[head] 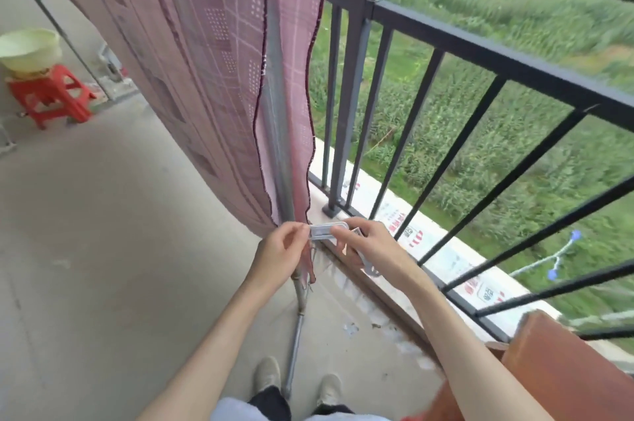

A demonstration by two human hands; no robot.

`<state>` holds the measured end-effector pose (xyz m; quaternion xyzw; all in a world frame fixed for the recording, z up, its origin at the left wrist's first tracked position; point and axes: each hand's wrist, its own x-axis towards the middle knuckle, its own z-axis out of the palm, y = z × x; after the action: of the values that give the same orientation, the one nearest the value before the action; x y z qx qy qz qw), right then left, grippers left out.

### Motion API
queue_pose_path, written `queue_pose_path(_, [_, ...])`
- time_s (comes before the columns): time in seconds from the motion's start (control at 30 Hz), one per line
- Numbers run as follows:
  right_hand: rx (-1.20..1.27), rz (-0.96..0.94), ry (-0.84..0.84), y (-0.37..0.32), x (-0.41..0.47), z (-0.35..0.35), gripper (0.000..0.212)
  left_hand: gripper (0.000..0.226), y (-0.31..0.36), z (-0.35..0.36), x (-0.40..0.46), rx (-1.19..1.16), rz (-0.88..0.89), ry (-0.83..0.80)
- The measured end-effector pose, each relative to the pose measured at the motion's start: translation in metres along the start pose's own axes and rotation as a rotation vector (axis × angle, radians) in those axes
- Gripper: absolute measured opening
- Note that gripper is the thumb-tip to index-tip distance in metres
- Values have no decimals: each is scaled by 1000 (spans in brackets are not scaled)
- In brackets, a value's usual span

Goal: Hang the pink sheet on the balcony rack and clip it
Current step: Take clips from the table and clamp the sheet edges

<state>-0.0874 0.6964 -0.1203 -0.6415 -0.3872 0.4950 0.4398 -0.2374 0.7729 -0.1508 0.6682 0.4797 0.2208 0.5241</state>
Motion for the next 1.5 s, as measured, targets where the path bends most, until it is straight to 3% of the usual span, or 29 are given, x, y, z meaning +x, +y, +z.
queue_pose_path(0.17, [6,-238,64,-35,5,-5,22,3,25,-27,-16,25,207,444])
queue_pose_path(0.27, [46,-399,56,-68,7,-7,25,20,55,-46,-15,-10,394,615])
queue_pose_path(0.37, [71,-510,-45,-98,10,-5,17,31,92,-58,-10,19,524,640])
queue_pose_path(0.5, [42,-481,-138,-112,21,3,18,38,121,-65,-1,145,620,686])
queue_pose_path(0.63, [117,-473,-241,-105,30,13,15,8,134,-72,5,129,606,713])
queue_pose_path(0.83, [208,-461,-305,-87,41,20,35,14,136,-74,7,113,589,609])
queue_pose_path(0.97, [210,-459,-316,-82,44,26,24,23,133,-71,11,255,564,645])
queue_pose_path(1.07, [211,-423,-305,-79,49,30,20,16,126,-71,17,342,517,683])
queue_pose_path(1.17, [149,-435,-212,-72,46,28,37,29,119,-77,25,335,486,706])
queue_pose_path(1.3, [136,-532,65,-65,44,23,34,33,115,-86,34,323,477,671])
queue_pose_path(1.5, [180,-638,286,-95,53,27,5,14,95,-66,46,160,608,724])
